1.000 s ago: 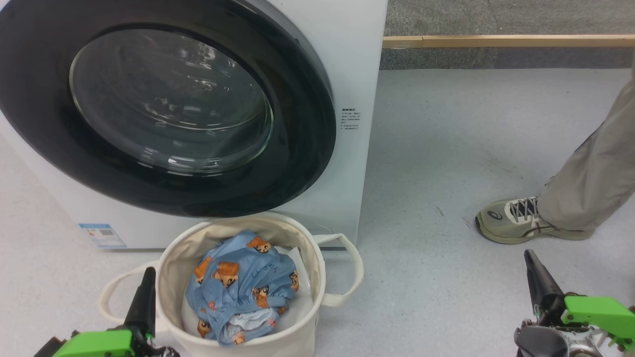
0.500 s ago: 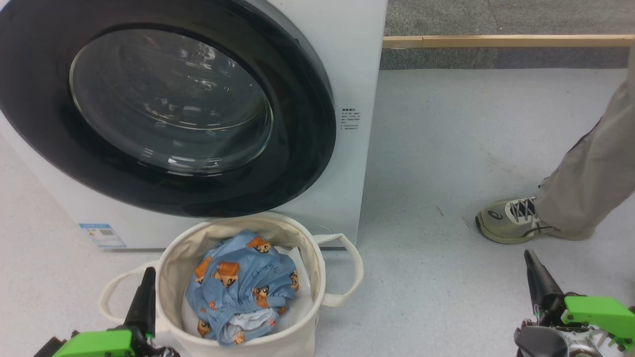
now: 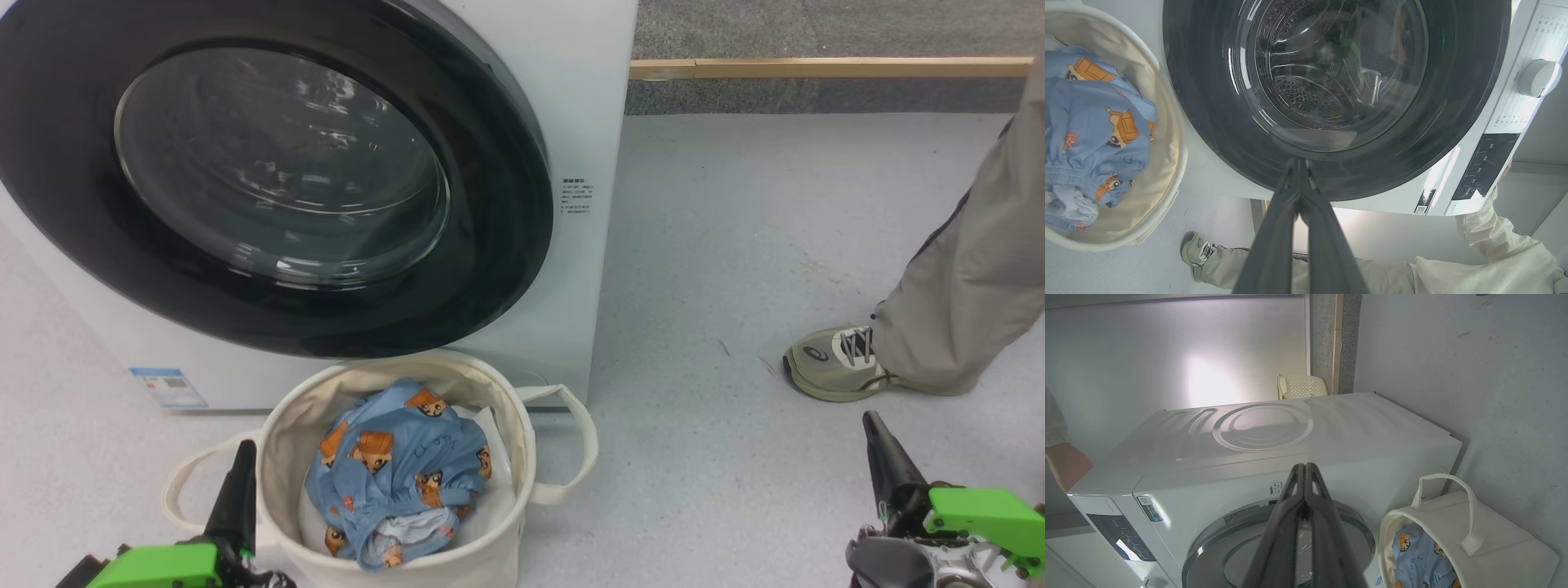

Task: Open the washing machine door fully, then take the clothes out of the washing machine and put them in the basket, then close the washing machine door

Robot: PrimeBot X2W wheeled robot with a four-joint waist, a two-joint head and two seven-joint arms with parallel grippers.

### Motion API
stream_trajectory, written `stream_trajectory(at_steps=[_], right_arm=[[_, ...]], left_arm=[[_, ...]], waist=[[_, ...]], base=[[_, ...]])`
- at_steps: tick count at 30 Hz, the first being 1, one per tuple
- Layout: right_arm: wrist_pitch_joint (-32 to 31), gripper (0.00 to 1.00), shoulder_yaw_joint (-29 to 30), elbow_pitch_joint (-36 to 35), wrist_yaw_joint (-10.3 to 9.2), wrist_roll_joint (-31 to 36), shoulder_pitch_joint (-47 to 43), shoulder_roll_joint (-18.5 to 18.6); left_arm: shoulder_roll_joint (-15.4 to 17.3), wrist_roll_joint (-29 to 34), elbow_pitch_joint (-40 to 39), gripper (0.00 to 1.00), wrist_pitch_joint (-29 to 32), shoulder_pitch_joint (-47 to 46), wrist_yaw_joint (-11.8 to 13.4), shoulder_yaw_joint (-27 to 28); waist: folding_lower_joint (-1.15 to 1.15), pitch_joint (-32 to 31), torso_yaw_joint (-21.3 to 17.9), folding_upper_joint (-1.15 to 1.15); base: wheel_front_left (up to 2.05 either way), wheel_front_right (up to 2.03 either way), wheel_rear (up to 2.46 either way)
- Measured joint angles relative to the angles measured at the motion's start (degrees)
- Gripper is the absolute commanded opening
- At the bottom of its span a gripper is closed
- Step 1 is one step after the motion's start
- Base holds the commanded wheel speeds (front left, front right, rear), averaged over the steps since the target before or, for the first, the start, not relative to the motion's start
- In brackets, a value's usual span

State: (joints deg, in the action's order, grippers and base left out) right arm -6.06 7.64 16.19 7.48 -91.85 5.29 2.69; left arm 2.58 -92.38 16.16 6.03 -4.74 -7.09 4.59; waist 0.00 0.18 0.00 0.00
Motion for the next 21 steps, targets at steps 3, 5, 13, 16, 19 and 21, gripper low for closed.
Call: stream_trajectory(at_steps=[3,5,13,16,19,21], right_arm=[[0.0,0.0,0.0,0.0,0.0,0.0,0.0,0.0],[0.0,0.0,0.0,0.0,0.0,0.0,0.0,0.0],[0.0,0.0,0.0,0.0,0.0,0.0,0.0,0.0],[0.0,0.0,0.0,0.0,0.0,0.0,0.0,0.0],[0.0,0.0,0.0,0.0,0.0,0.0,0.0,0.0],[0.0,0.0,0.0,0.0,0.0,0.0,0.0,0.0]], left_arm=[[0.0,0.0,0.0,0.0,0.0,0.0,0.0,0.0],[0.0,0.0,0.0,0.0,0.0,0.0,0.0,0.0],[0.0,0.0,0.0,0.0,0.0,0.0,0.0,0.0],[0.0,0.0,0.0,0.0,0.0,0.0,0.0,0.0],[0.0,0.0,0.0,0.0,0.0,0.0,0.0,0.0],[0.0,0.0,0.0,0.0,0.0,0.0,0.0,0.0]], waist=[[0.0,0.0,0.0,0.0],[0.0,0.0,0.0,0.0],[0.0,0.0,0.0,0.0],[0.0,0.0,0.0,0.0],[0.0,0.0,0.0,0.0],[0.0,0.0,0.0,0.0]], base=[[0.0,0.0,0.0],[0.0,0.0,0.0],[0.0,0.0,0.0],[0.0,0.0,0.0],[0.0,0.0,0.0],[0.0,0.0,0.0]])
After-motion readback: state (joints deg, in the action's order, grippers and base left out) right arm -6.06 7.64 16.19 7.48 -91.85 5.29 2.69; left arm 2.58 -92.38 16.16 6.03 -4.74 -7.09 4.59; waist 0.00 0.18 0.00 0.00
